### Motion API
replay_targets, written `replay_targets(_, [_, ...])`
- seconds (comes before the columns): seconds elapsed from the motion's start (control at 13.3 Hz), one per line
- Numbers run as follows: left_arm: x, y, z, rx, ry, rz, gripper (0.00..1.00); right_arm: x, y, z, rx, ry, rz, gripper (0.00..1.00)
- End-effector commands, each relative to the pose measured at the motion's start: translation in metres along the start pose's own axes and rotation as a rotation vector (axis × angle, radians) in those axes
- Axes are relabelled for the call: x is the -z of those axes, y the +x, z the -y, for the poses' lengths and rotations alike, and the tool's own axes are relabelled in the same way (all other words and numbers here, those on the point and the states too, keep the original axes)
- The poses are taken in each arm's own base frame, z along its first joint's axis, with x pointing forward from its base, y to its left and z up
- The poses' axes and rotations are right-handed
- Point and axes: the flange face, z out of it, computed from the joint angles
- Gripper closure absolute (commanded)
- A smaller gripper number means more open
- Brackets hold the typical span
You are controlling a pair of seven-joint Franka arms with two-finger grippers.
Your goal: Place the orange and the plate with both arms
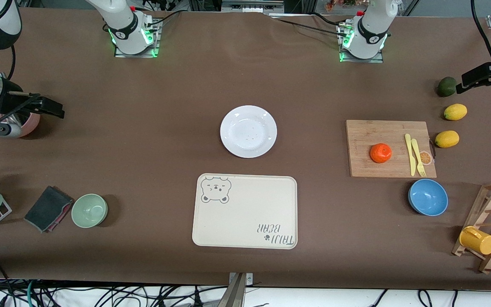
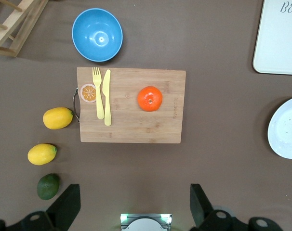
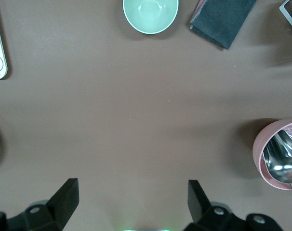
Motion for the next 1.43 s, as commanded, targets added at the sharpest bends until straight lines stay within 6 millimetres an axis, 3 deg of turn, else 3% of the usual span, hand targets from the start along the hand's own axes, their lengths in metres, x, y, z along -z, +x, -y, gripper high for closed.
replay_targets(0.0, [0.0072,-0.0048,0.0014,-0.011,0.012,0.000,0.00,0.0062,-0.0017,0.0014,-0.012,0.005,-0.009,0.00])
replay_targets(1.35, [0.0099,-0.0051,0.0008,-0.007,0.016,-0.006,0.00,0.0061,-0.0020,0.0024,-0.013,0.022,-0.007,0.00])
